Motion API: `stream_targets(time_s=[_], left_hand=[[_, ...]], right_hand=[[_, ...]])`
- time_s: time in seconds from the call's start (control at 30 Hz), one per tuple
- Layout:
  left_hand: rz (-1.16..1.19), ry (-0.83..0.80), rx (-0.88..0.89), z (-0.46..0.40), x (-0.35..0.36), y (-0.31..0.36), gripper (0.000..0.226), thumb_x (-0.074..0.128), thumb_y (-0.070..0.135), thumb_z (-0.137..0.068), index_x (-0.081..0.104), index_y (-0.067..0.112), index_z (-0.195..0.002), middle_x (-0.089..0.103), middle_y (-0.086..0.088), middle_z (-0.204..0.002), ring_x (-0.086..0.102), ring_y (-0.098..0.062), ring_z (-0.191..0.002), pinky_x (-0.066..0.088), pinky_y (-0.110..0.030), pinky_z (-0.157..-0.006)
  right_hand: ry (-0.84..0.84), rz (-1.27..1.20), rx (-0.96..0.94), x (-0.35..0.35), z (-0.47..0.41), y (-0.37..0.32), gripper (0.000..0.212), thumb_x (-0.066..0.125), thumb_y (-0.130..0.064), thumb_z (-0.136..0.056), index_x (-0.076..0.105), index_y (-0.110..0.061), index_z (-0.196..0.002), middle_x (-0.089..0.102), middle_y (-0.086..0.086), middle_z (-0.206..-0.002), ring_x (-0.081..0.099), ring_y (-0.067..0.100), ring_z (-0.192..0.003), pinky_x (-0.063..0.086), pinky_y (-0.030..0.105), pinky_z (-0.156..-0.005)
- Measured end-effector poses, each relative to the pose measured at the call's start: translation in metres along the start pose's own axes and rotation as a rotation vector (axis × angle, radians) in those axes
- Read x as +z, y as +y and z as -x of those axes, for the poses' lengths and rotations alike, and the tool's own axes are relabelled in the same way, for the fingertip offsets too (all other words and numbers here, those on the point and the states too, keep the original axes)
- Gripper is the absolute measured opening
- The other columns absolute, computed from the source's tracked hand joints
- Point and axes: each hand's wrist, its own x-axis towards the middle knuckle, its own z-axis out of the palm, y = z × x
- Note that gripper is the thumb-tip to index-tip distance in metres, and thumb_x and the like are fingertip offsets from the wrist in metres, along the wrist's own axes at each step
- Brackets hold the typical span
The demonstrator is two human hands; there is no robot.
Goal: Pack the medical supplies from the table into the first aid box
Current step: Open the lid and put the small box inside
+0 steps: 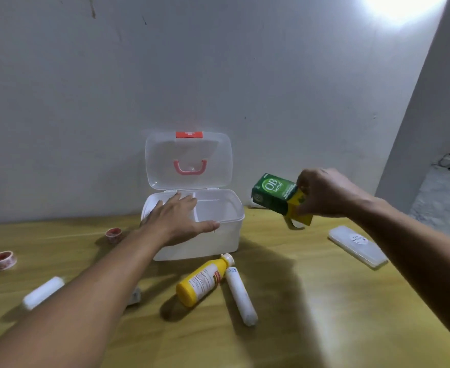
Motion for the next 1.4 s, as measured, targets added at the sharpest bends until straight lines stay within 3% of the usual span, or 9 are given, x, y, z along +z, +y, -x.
stream_targets(time_s=[0.2,0.27,0.33,0.47,0.57,0.73,1.03,1.23,1.4], left_hand=[[0.111,-0.009,0.037,-0.003,-0.001,-0.005,0.078,0.048,0.069,-0.076,0.048,0.018,-0.136,0.04,-0.005,-0.152,0.024,-0.026,-0.146,0.021,-0.052,-0.118],[0.306,0.091,0.029,-0.005,-0.007,-0.007,0.06,0.039,0.055,-0.077,0.061,0.011,-0.112,0.052,-0.015,-0.139,0.039,-0.032,-0.136,0.03,-0.051,-0.113],[0.432,0.222,-0.036,-0.006,-0.013,-0.011,0.045,0.04,0.037,-0.085,0.064,0.01,-0.111,0.056,-0.016,-0.137,0.044,-0.029,-0.134,0.034,-0.044,-0.11],[0.184,0.232,-0.128,-0.009,-0.013,-0.03,0.045,0.044,0.031,-0.094,0.054,0.009,-0.131,0.046,-0.008,-0.148,0.027,-0.023,-0.146,0.025,-0.047,-0.117],[0.109,0.093,-0.183,-0.009,-0.004,-0.04,0.058,0.037,0.038,-0.096,0.036,0.009,-0.146,0.026,-0.008,-0.159,0.014,-0.022,-0.15,0.015,-0.048,-0.121],[0.092,0.021,-0.199,-0.009,0.0,-0.041,0.068,0.035,0.02,-0.092,0.01,0.006,-0.153,0.002,-0.008,-0.164,-0.003,-0.021,-0.151,0.01,-0.042,-0.123],[0.046,-0.021,-0.187,-0.012,0.0,-0.042,0.065,0.029,0.019,-0.094,0.007,0.004,-0.153,-0.002,-0.01,-0.164,-0.007,-0.022,-0.151,0.006,-0.04,-0.123],[-0.038,0.02,-0.161,-0.013,0.001,-0.042,0.055,0.026,0.029,-0.096,0.028,0.012,-0.149,0.011,-0.007,-0.163,0.0,-0.023,-0.152,0.002,-0.059,-0.118],[-0.05,0.188,-0.017,-0.008,-0.004,-0.025,0.043,0.029,0.02,-0.094,0.054,0.008,-0.127,0.045,-0.007,-0.148,0.016,-0.023,-0.15,0.011,-0.056,-0.119]], right_hand=[[-0.012,0.033,-0.249,-0.011,-0.045,-0.059,0.039,0.079,-0.025,-0.067,0.07,-0.009,-0.102,0.07,0.009,-0.095,0.065,0.026,-0.083,0.053,0.031,-0.06],[-0.055,0.077,-0.301,-0.003,-0.059,-0.075,0.036,0.079,-0.024,-0.067,0.071,-0.009,-0.099,0.071,0.008,-0.093,0.064,0.023,-0.079,0.051,0.027,-0.055],[-0.102,0.103,-0.335,0.005,-0.068,-0.09,0.035,0.08,-0.022,-0.068,0.071,-0.008,-0.099,0.071,0.008,-0.09,0.063,0.02,-0.074,0.044,0.02,-0.05],[-0.17,0.125,-0.359,0.02,-0.082,-0.109,0.033,0.08,-0.015,-0.07,0.072,-0.005,-0.1,0.072,0.012,-0.093,0.068,0.024,-0.08,0.059,0.031,-0.068],[-0.201,0.151,-0.366,0.028,-0.091,-0.117,0.032,0.079,-0.017,-0.071,0.073,-0.006,-0.1,0.073,0.012,-0.095,0.068,0.023,-0.08,0.059,0.033,-0.07],[-0.246,0.143,-0.404,0.046,-0.098,-0.123,0.034,0.077,-0.023,-0.074,0.073,-0.012,-0.106,0.073,0.006,-0.099,0.068,0.022,-0.088,0.06,0.031,-0.078],[-0.291,0.086,-0.396,0.086,-0.101,-0.128,0.043,0.081,-0.021,-0.073,0.07,-0.015,-0.114,0.07,0.007,-0.108,0.065,0.025,-0.094,0.057,0.035,-0.084],[-0.225,0.01,-0.3,0.093,-0.103,-0.123,0.037,0.086,-0.022,-0.067,0.075,-0.004,-0.097,0.075,0.011,-0.095,0.067,0.025,-0.078,0.058,0.035,-0.074],[-0.202,0.02,-0.261,0.097,-0.103,-0.118,0.021,0.072,-0.014,-0.08,0.072,0.0,-0.095,0.072,0.018,-0.094,0.068,0.031,-0.086,0.056,0.035,-0.072]])
